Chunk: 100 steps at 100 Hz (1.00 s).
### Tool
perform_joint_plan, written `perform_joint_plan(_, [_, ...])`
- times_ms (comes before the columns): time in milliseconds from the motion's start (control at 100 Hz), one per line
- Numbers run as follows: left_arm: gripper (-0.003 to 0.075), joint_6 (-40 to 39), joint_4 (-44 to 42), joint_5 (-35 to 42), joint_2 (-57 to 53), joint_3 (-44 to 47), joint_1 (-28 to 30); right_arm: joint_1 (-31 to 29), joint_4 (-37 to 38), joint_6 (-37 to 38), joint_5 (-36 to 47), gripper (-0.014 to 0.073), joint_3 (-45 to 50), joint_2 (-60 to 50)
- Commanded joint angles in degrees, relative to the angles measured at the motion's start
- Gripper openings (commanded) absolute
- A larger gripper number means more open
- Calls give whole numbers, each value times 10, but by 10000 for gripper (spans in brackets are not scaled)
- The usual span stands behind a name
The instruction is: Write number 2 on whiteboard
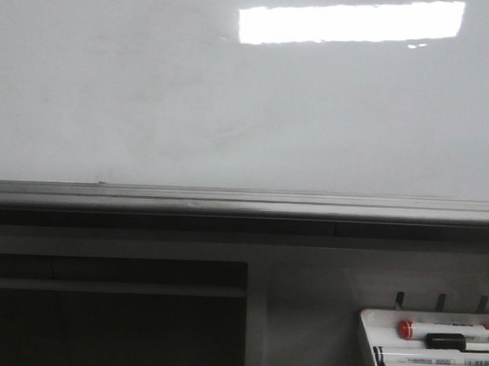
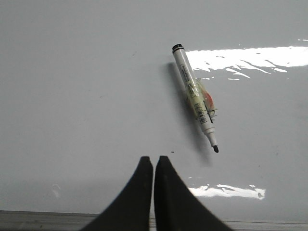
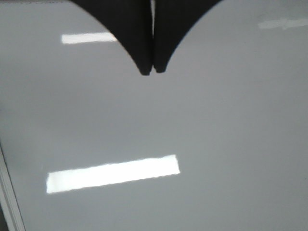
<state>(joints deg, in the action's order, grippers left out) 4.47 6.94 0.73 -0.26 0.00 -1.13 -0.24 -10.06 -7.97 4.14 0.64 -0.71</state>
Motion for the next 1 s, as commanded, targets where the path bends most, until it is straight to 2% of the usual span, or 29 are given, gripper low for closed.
perform_joint_plan(0, [-20,-3,5,52,-15,7,1,-2,4,-6,51,-74,15,-8])
perform_joint_plan(120, [-20,-3,6,63,-15,-5,1,-2,-5,-6,66,-74,3,-8])
perform_joint_plan(250, [-20,-3,13,17,-14,-69,1,-2,-5,-6,-33,-74,-55,-4])
perform_joint_plan(550, [-20,0,24,-216,87,-299,1,-2,-5,-25,-248,-74,-275,92])
perform_joint_plan(720, [-20,1,1,-344,179,-381,1,-2,-5,-48,-334,-74,-367,187])
perform_joint_plan(840, [-20,1,3,-354,224,-390,1,-2,-5,-48,-375,-74,-391,244])
perform_joint_plan(990, [-20,1,7,-356,253,-387,1,-2,-6,-48,-382,-74,-391,283])
